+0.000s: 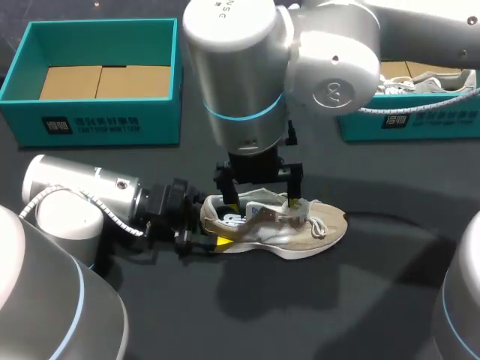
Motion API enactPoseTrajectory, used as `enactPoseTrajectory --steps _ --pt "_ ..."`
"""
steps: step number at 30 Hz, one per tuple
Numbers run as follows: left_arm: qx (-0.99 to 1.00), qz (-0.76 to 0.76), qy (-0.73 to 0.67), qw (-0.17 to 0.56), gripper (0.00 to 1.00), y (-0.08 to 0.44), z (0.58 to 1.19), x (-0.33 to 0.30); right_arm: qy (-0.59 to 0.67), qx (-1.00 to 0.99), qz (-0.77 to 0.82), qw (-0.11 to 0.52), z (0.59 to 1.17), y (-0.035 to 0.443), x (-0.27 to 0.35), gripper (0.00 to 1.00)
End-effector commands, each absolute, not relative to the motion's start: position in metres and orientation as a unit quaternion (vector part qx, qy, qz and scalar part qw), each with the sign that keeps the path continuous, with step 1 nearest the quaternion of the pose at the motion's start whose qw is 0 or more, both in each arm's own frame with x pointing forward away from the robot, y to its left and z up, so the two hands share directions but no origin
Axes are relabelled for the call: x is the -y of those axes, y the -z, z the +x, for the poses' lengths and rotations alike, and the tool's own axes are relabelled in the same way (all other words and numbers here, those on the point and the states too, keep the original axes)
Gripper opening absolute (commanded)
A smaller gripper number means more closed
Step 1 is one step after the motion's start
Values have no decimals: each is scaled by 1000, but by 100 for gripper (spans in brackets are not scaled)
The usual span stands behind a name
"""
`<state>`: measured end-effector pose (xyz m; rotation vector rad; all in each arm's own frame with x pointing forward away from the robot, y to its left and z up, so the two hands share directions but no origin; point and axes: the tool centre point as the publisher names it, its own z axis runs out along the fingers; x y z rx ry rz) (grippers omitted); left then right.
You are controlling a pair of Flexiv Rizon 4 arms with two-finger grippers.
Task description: Take the shoe out of the shoebox, open the shoe tongue, remove and reinsert the insole, then place the shoe into the shoebox
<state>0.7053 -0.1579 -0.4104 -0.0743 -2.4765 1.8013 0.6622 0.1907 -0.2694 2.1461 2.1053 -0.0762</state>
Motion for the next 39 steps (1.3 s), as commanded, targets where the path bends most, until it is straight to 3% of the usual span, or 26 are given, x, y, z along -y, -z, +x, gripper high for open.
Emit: enactPoseTrajectory --steps 1,21,39 --pt "808 -24 -587 39 0 412 706 157 72 -617 774 128 657 286 -231 100" --pt "808 -24 -587 39 0 412 706 157 103 -560 802 179 671 316 -238 100" --pt "808 -24 -587 39 0 412 706 157 86 -534 821 185 684 325 -208 100"
